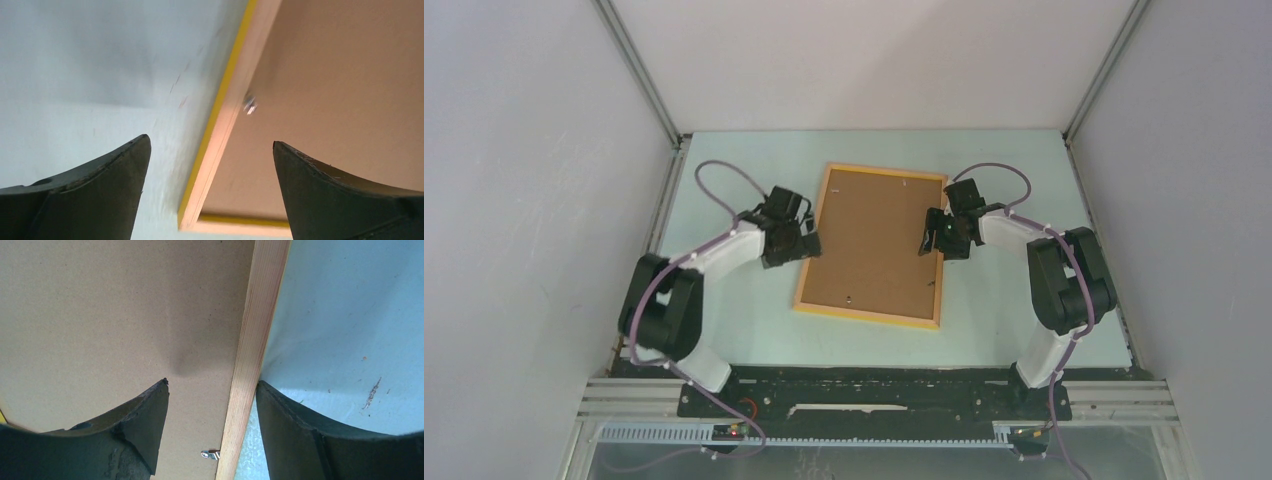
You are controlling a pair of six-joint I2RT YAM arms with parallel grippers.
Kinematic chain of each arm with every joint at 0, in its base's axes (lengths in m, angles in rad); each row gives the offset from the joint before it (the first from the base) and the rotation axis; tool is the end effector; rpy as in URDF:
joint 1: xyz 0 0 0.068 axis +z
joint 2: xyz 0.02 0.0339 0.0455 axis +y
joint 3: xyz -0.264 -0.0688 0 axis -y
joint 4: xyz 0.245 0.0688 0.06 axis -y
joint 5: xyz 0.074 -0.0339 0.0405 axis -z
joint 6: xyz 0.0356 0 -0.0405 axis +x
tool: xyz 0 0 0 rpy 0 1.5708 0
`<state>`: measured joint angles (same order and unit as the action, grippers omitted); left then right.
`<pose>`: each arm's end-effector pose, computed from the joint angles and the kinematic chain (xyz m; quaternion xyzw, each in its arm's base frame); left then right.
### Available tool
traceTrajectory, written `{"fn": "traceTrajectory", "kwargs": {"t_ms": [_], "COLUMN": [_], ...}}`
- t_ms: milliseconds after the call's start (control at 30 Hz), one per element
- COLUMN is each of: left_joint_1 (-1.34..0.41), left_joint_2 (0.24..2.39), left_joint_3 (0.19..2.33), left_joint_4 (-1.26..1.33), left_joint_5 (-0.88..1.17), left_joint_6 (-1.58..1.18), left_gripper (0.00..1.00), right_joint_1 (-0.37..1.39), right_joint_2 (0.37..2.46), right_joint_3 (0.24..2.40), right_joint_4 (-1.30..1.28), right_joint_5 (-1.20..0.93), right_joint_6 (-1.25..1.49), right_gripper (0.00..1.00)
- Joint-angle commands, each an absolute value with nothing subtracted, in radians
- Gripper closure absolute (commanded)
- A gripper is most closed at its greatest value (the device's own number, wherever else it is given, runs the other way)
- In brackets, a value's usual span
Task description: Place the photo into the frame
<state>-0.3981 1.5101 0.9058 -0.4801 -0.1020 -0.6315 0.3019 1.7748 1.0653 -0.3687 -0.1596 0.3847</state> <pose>0.2695 -0.1094 0.1905 -0.1251 0.9613 -0.0753 0.2337 0.3326 0.1095 0.1618 0.0206 0.9667 0.1546 0.2028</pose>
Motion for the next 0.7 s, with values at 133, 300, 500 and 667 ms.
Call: {"fn": "traceTrajectory", "kwargs": {"t_ms": [133,300,500,667], "left_joint_1": [-0.393,-0.378,-0.366,-0.344], "left_joint_2": [1.842,2.05,2.191,2.26], "left_joint_3": [1.391,1.646,1.808,1.877], "left_joint_4": [-0.514,-0.571,-0.584,-0.584], "left_joint_5": [-0.23,-0.206,-0.151,-0.112], "left_joint_6": [-0.331,-0.289,-0.266,-0.319], "left_gripper": [0.0,0.02,0.08,0.23], "right_joint_1": [0.318,0.316,0.316,0.317], "right_joint_2": [1.788,1.792,1.793,1.796], "right_joint_3": [1.058,1.058,1.058,1.057], "right_joint_4": [-0.367,-0.364,-0.36,-0.357], "right_joint_5": [-0.194,-0.198,-0.202,-0.206], "right_joint_6": [0.386,0.386,0.385,0.385], "right_gripper": [0.28,0.28,0.28,0.29]}}
